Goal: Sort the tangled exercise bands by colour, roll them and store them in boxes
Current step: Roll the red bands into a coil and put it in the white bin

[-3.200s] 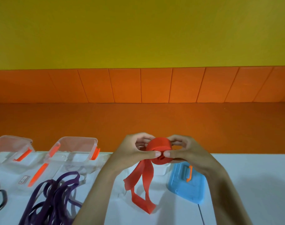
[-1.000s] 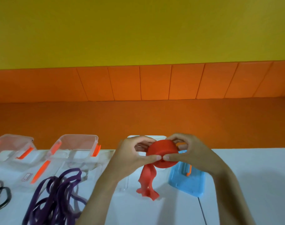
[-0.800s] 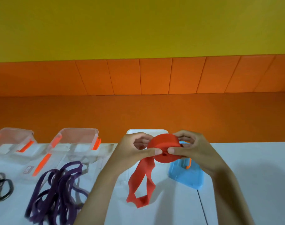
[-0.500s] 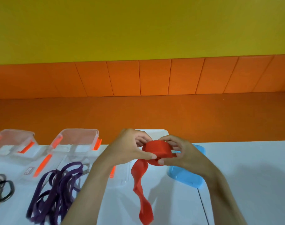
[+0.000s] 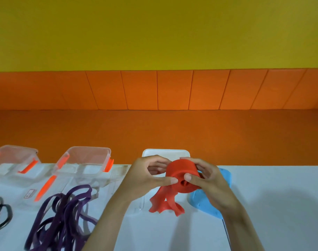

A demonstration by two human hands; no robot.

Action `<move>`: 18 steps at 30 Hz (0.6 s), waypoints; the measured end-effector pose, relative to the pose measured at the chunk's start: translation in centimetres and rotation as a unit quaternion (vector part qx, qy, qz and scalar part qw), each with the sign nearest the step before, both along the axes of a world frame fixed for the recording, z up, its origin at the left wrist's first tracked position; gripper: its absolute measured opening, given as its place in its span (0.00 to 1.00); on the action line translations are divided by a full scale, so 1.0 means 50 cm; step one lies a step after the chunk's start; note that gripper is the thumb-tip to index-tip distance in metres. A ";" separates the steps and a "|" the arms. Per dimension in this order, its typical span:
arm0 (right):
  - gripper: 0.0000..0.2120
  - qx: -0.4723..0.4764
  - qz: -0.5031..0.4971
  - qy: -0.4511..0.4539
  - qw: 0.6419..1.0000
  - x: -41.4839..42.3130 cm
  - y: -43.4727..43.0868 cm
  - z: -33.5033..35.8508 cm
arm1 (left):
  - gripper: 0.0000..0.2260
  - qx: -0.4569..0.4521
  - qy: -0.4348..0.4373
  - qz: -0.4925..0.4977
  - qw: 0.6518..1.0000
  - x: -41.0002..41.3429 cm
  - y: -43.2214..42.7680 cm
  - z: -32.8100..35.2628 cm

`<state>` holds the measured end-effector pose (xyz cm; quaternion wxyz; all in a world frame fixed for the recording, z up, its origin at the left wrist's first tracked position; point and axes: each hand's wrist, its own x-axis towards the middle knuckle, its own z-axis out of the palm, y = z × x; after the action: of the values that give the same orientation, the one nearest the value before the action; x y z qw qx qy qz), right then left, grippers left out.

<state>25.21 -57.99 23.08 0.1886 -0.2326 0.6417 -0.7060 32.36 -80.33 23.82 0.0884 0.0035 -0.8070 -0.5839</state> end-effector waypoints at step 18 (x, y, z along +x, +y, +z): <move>0.21 -0.048 -0.140 -0.068 0.987 0.006 -0.048 -0.008 | 0.20 0.102 -0.288 -0.032 0.952 0.110 -0.039 -0.389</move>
<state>25.49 -60.41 22.67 0.1199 -0.1003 0.6191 -0.7696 37.87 -82.27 4.36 -0.1671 0.1551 -0.7338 -0.6399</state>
